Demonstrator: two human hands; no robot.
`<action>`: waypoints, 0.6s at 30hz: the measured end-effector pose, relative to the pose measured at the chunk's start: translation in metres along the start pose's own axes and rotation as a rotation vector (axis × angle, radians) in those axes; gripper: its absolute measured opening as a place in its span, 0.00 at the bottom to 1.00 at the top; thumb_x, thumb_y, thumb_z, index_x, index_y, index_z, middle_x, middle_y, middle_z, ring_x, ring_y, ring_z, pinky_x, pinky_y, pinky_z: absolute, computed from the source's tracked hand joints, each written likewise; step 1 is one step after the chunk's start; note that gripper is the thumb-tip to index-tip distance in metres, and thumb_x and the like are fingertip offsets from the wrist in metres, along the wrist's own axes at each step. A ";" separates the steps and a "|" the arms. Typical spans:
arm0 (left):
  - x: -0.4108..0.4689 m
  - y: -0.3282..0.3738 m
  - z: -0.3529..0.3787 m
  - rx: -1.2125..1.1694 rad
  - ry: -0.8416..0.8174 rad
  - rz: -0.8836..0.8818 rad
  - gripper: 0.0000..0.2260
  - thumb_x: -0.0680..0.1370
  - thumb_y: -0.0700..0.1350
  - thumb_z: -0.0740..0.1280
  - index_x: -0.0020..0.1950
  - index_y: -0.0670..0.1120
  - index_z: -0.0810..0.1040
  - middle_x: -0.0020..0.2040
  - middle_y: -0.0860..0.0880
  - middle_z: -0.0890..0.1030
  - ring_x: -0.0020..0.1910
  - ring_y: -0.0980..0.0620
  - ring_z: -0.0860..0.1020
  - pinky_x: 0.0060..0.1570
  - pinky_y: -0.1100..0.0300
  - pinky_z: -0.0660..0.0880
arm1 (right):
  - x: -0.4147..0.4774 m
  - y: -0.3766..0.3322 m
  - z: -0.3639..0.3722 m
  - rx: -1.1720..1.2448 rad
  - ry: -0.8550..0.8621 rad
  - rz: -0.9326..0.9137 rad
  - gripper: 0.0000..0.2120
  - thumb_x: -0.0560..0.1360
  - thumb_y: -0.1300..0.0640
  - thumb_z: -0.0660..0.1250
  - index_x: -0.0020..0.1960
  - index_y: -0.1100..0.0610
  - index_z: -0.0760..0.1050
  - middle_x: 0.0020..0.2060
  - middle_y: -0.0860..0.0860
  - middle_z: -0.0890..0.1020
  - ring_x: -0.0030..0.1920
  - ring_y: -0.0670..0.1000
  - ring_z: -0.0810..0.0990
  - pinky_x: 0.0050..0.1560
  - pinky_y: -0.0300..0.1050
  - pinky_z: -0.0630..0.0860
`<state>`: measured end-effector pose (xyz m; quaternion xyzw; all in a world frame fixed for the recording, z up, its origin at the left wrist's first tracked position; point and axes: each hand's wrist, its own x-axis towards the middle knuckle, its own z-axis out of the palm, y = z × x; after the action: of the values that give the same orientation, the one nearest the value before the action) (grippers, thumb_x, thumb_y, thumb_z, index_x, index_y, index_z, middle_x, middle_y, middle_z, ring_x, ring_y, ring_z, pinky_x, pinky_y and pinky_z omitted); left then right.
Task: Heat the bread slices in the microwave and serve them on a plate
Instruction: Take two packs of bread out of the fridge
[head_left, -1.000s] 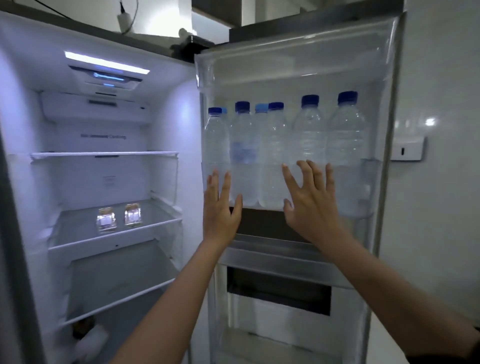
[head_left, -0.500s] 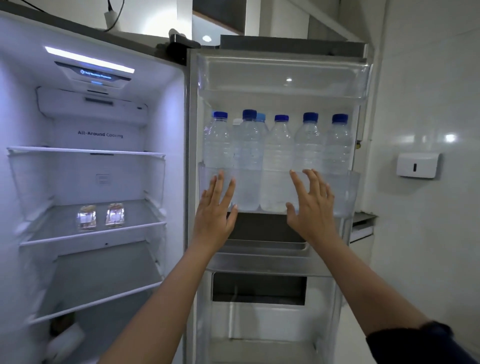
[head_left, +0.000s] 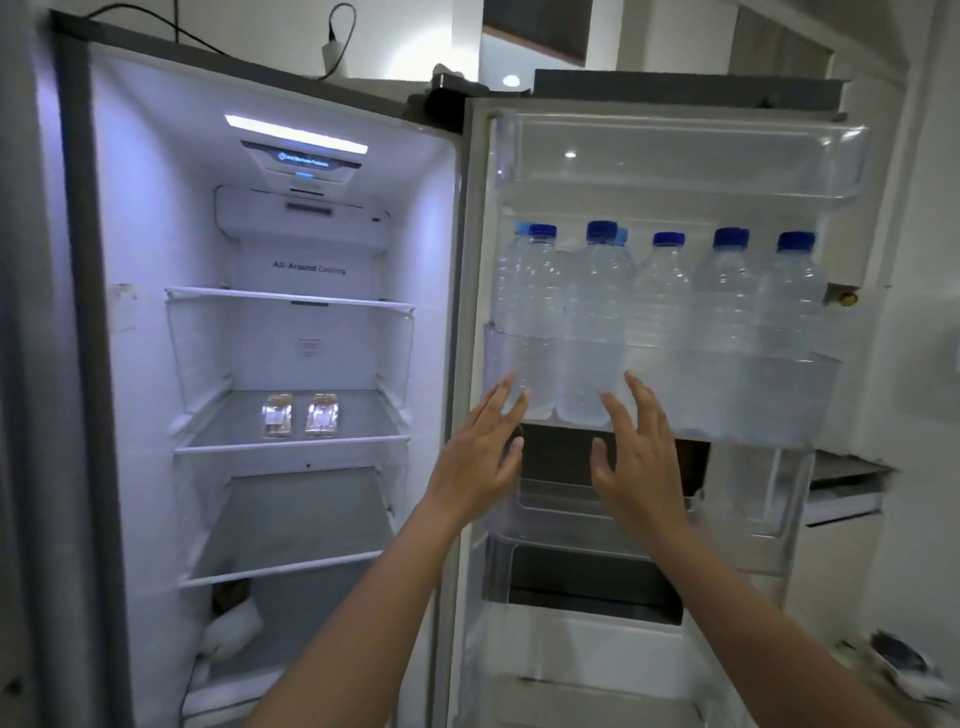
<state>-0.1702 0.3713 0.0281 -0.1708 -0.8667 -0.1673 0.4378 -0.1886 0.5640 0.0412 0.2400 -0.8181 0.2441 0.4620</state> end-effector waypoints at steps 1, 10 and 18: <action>-0.006 -0.007 -0.003 -0.012 -0.012 -0.036 0.25 0.82 0.49 0.54 0.75 0.57 0.47 0.76 0.61 0.43 0.74 0.63 0.44 0.67 0.64 0.58 | -0.001 -0.009 0.007 0.053 -0.009 -0.035 0.21 0.72 0.64 0.67 0.65 0.59 0.71 0.71 0.58 0.65 0.71 0.58 0.64 0.68 0.57 0.67; -0.062 -0.130 -0.044 -0.032 -0.132 -0.494 0.22 0.82 0.52 0.54 0.75 0.48 0.61 0.77 0.52 0.56 0.75 0.53 0.57 0.71 0.58 0.56 | 0.008 -0.122 0.088 0.420 -0.269 -0.316 0.14 0.75 0.62 0.63 0.60 0.56 0.74 0.69 0.51 0.68 0.69 0.48 0.67 0.62 0.39 0.67; -0.085 -0.298 -0.065 0.037 -0.157 -0.802 0.21 0.81 0.49 0.56 0.73 0.42 0.63 0.76 0.44 0.59 0.75 0.48 0.57 0.72 0.57 0.54 | 0.036 -0.180 0.256 0.423 -0.578 -0.218 0.17 0.75 0.58 0.61 0.63 0.54 0.71 0.66 0.47 0.69 0.65 0.49 0.70 0.62 0.45 0.70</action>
<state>-0.2092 0.0663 -0.0463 0.1763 -0.8982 -0.2957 0.2733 -0.2574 0.2616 -0.0118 0.4748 -0.8159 0.2795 0.1755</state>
